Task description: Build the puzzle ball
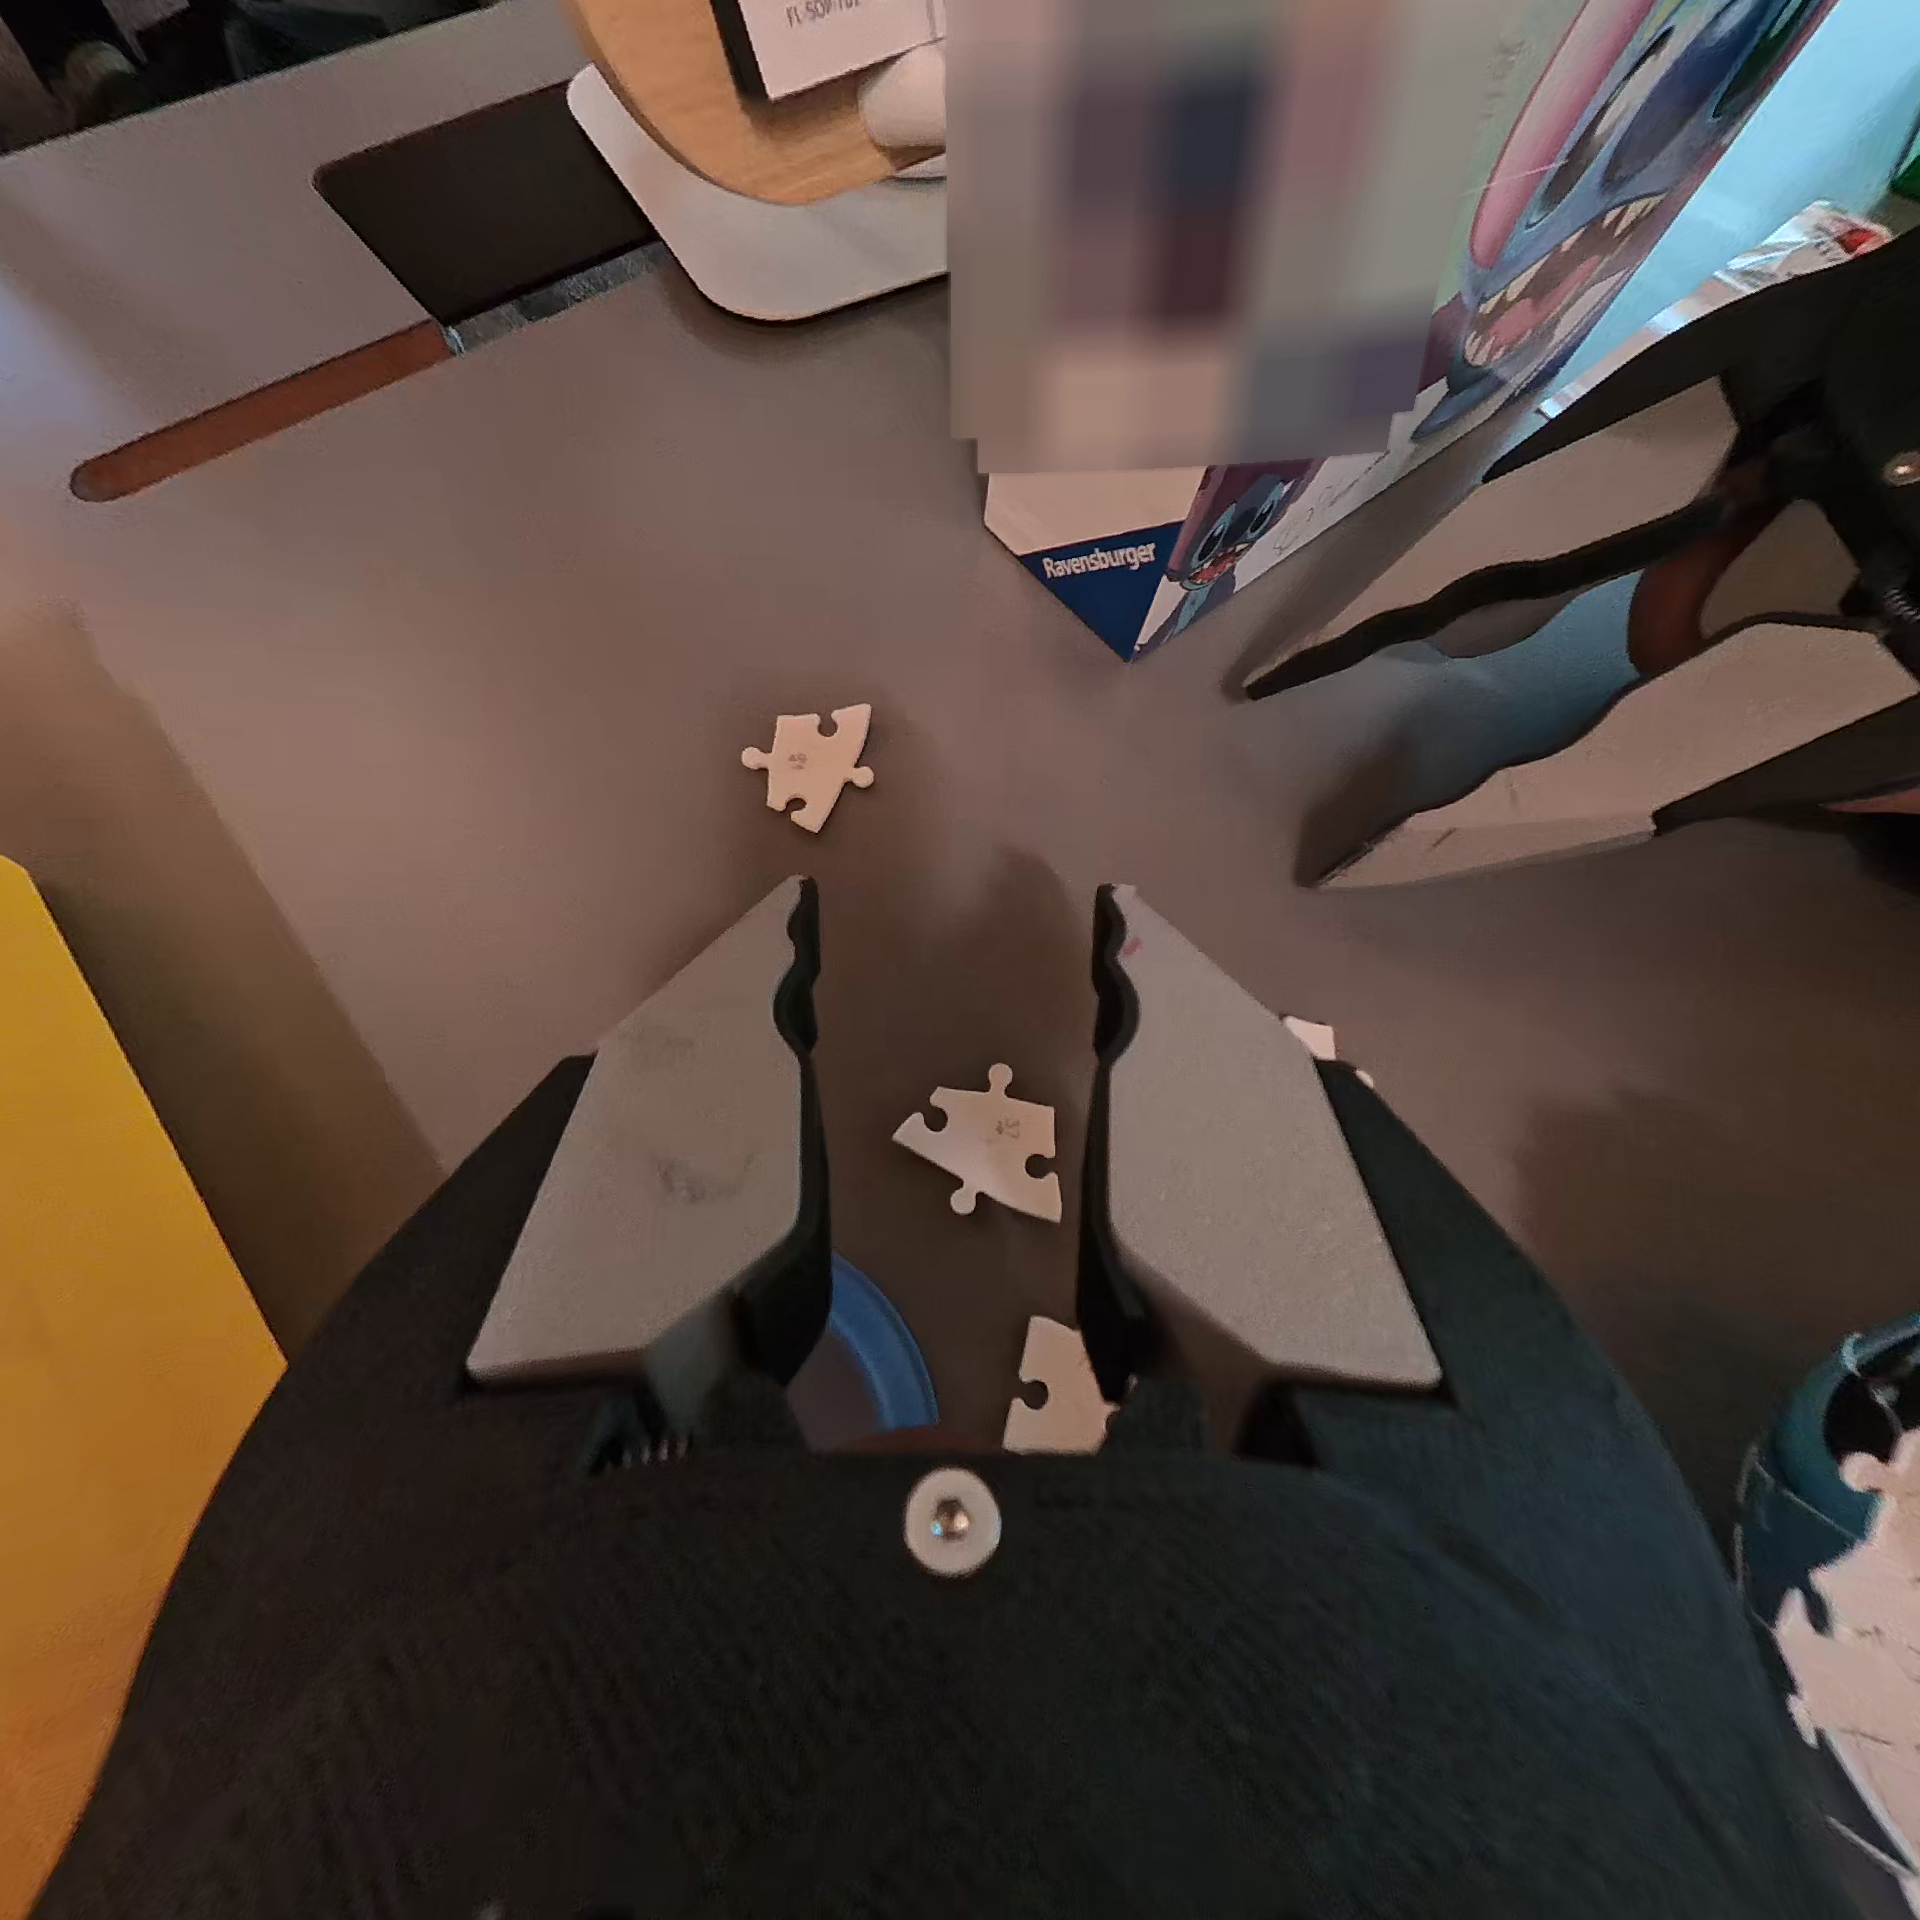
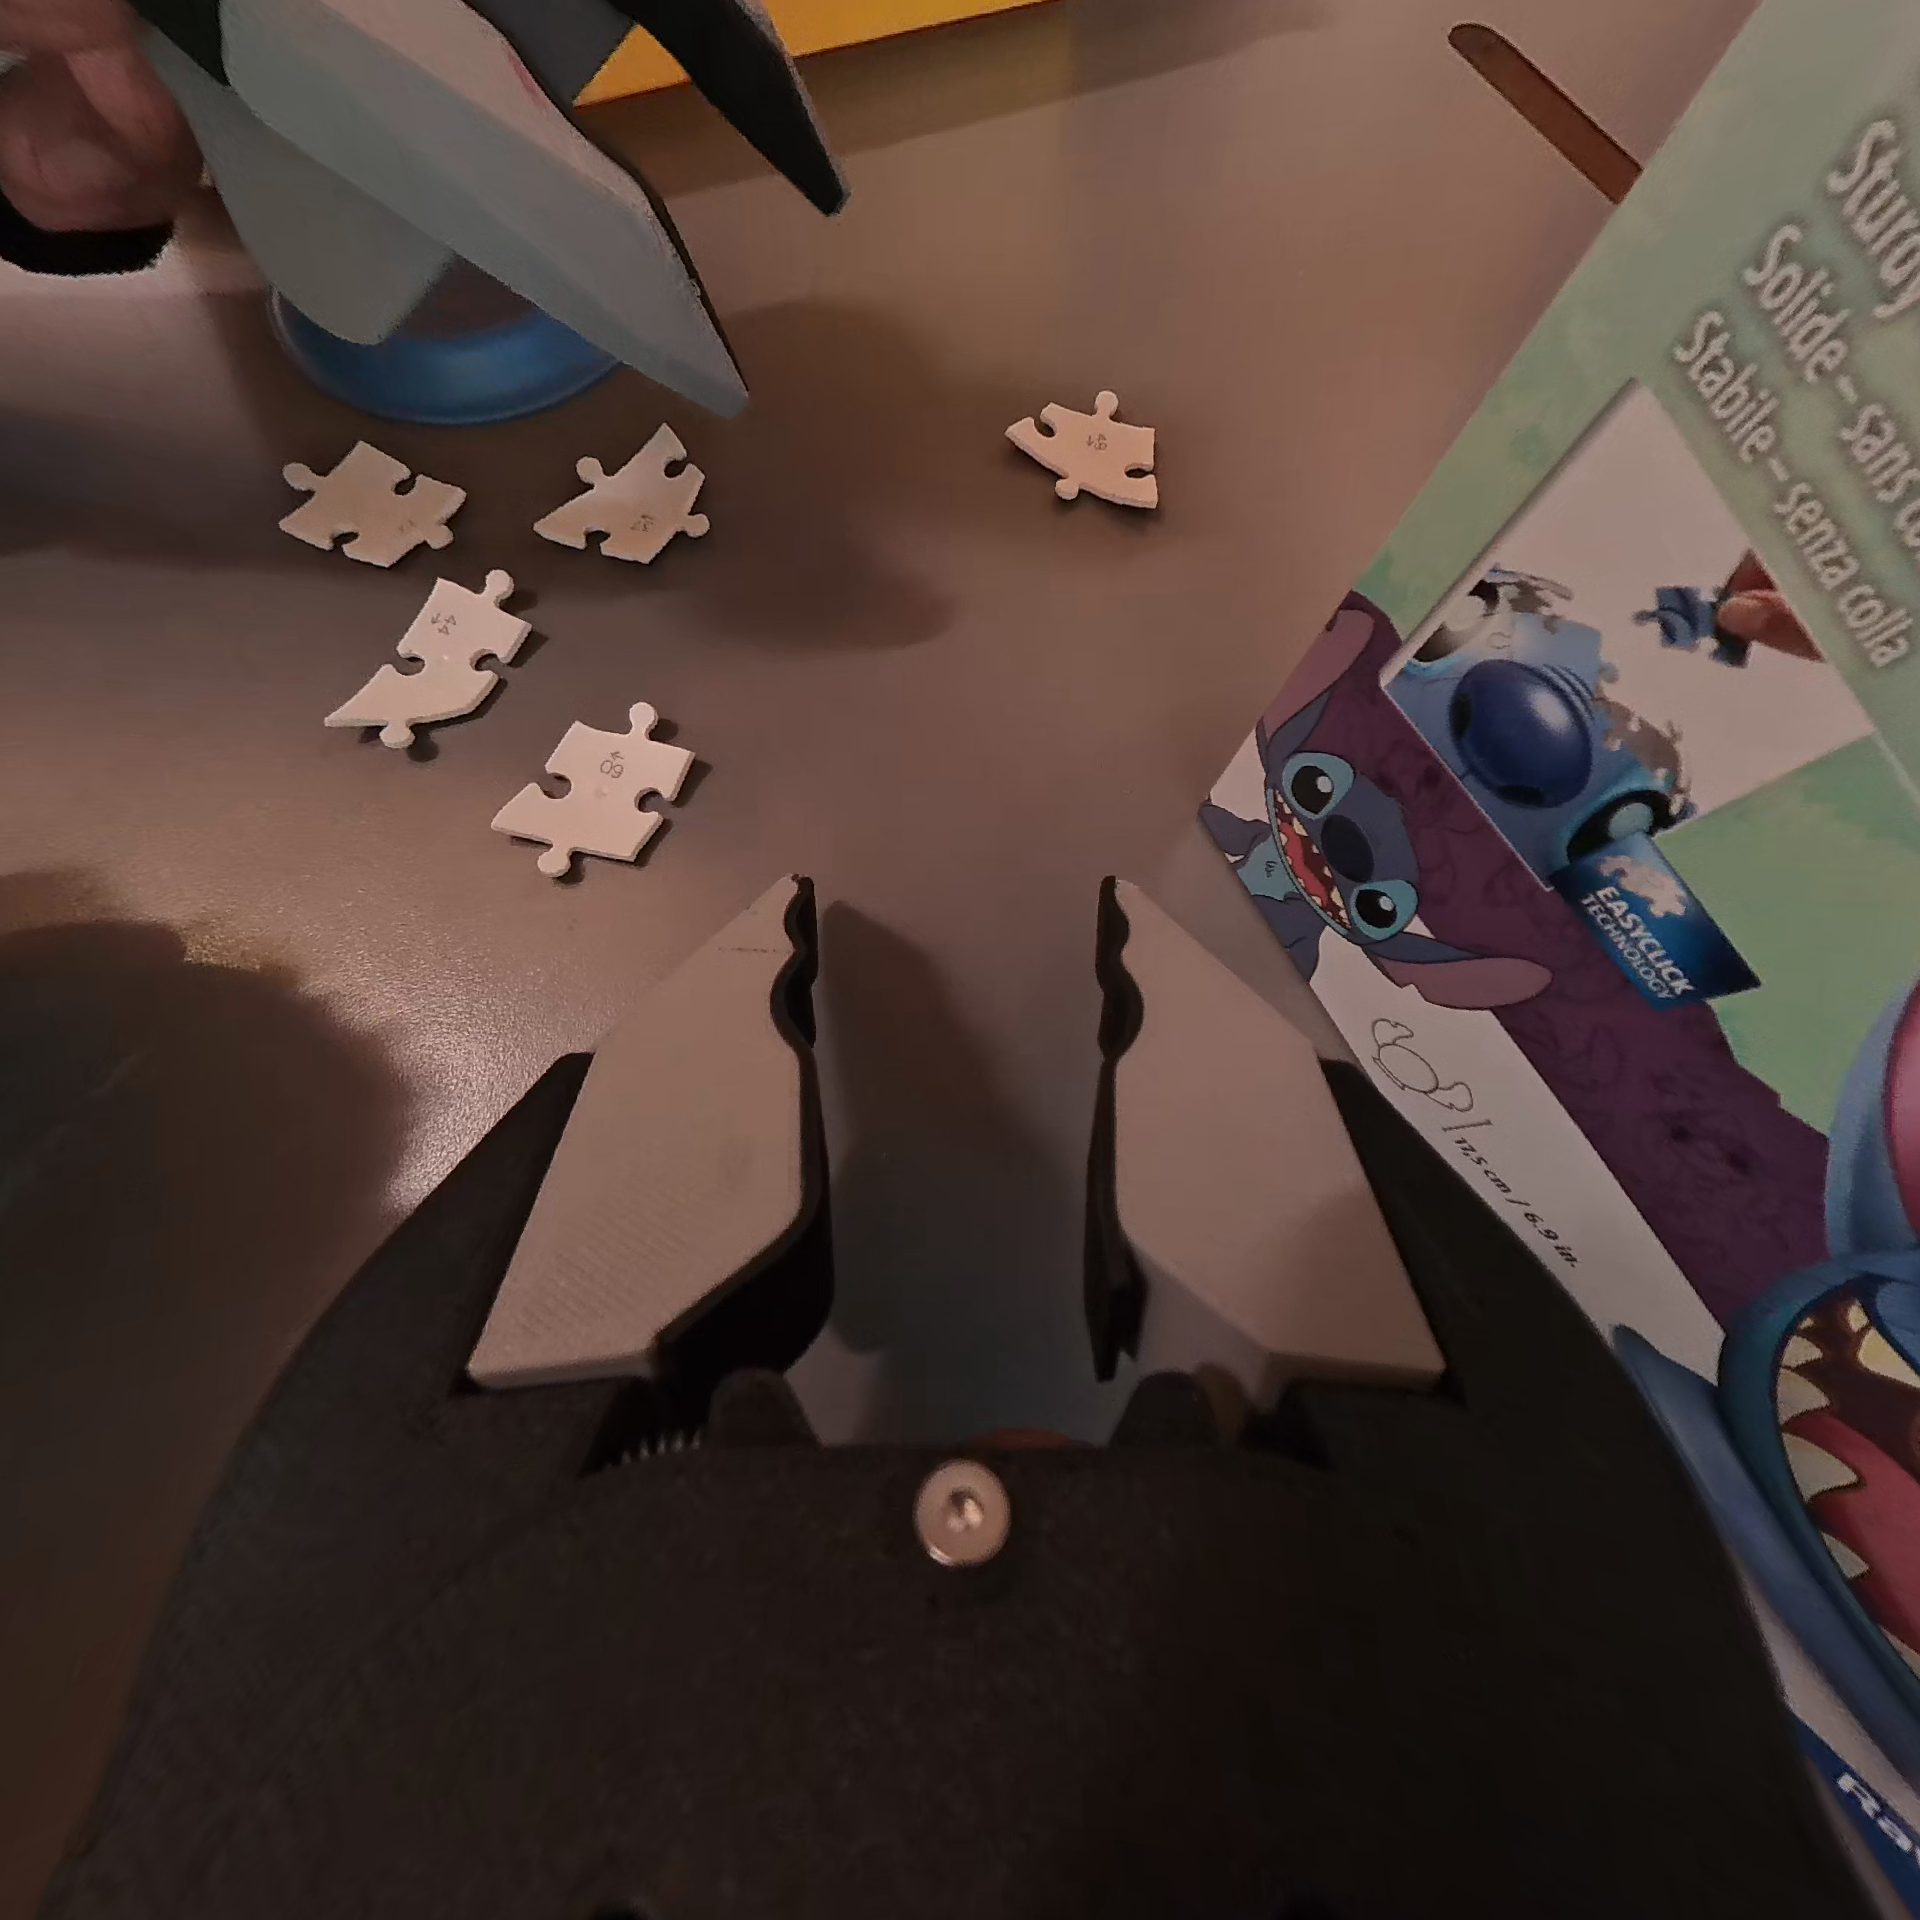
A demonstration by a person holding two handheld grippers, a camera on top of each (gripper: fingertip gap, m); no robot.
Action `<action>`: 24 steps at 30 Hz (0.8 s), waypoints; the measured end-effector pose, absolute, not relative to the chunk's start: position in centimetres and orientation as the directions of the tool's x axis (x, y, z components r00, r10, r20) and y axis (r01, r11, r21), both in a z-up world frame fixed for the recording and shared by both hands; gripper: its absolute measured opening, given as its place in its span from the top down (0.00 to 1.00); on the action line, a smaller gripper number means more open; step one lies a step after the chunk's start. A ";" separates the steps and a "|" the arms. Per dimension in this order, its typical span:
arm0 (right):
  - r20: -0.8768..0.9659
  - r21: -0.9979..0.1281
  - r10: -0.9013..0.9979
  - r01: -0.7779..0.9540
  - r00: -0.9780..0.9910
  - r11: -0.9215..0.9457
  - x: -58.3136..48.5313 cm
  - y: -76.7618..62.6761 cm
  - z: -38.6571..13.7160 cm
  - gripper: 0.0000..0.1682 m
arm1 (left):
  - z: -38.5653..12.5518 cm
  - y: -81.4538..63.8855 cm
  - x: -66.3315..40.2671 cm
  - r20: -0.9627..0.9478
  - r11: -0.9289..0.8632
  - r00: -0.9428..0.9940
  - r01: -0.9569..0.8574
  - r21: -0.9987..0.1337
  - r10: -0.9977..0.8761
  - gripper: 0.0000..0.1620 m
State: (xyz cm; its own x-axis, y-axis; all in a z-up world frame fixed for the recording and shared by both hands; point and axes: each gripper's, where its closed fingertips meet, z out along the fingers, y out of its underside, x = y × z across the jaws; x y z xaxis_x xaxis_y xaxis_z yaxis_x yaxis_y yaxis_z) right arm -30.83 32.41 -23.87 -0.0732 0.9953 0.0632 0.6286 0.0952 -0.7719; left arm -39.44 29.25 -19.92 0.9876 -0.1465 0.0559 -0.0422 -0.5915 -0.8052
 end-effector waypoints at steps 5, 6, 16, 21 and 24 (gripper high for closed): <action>0.070 -0.758 0.995 0.644 -0.077 0.103 -30.9 32.4 -24.2 0.69 | -19.1 29.3 -38.9 0.031 -0.556 0.985 -0.071 -0.828 -0.173 0.69; 0.071 -0.756 0.995 0.646 -0.076 0.103 -30.9 32.4 -24.3 0.70 | -19.1 29.2 -38.9 0.029 -0.558 0.985 -0.073 -0.826 -0.172 0.69; 0.091 -0.772 0.995 0.628 -0.049 0.101 -30.8 32.8 -23.8 0.70 | -13.0 28.9 -38.0 0.285 -0.313 0.924 0.200 -0.929 -0.255 0.73; 0.097 -0.772 0.994 0.628 -0.043 0.103 -30.8 32.8 -23.8 0.70 | -11.4 28.5 -39.0 0.292 -0.229 0.924 0.238 -0.944 -0.245 0.72; 0.093 -0.770 0.995 0.630 -0.045 0.101 -30.7 32.8 -23.9 0.70 | -12.5 28.8 -38.6 0.308 -0.282 0.918 0.235 -0.930 -0.252 0.71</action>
State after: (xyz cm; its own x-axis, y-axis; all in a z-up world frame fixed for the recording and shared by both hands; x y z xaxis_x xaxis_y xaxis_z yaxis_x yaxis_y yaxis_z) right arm -30.75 32.80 -23.87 -0.0452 0.9946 0.0935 0.6296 0.1010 -0.7704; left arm -38.56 28.82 -12.50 0.9175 -0.2517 0.3078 0.2347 -0.2820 -0.9303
